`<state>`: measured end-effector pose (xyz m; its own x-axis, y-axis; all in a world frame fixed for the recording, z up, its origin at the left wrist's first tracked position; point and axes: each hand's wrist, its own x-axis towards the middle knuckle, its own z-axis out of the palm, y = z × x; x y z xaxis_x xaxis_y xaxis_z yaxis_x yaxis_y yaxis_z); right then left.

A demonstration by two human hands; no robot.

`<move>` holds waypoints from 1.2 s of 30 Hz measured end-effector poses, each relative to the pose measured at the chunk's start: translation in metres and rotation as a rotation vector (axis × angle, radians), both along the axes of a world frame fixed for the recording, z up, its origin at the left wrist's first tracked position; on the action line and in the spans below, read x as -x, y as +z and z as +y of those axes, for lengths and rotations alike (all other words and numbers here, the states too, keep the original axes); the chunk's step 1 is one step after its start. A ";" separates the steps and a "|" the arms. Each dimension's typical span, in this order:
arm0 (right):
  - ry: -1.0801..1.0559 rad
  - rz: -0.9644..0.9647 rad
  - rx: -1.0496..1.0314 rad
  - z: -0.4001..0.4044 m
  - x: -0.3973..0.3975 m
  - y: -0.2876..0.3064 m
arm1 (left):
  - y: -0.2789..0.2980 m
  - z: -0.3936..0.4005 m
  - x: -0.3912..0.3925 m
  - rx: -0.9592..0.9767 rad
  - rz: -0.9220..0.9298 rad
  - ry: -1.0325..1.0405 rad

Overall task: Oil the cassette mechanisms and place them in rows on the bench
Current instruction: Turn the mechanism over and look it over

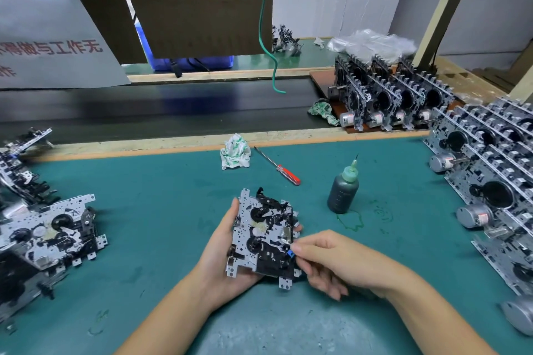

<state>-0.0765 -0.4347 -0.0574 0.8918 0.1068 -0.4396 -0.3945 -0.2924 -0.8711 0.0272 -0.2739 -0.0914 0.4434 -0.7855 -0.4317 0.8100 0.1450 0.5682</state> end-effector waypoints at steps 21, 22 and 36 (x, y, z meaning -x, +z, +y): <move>0.054 0.041 0.030 -0.002 -0.008 0.004 | -0.004 -0.003 -0.001 -0.021 -0.039 0.002; 0.062 0.031 0.043 -0.002 -0.007 0.003 | -0.004 -0.003 0.000 -0.019 -0.041 0.000; -0.257 -0.247 -0.028 -0.031 -0.002 0.001 | 0.003 0.006 0.007 0.246 0.167 0.111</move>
<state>-0.0740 -0.4662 -0.0565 0.9702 -0.1258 -0.2073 -0.2283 -0.1855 -0.9558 0.0199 -0.2676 -0.0881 0.4708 -0.8265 -0.3086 0.8610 0.3541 0.3651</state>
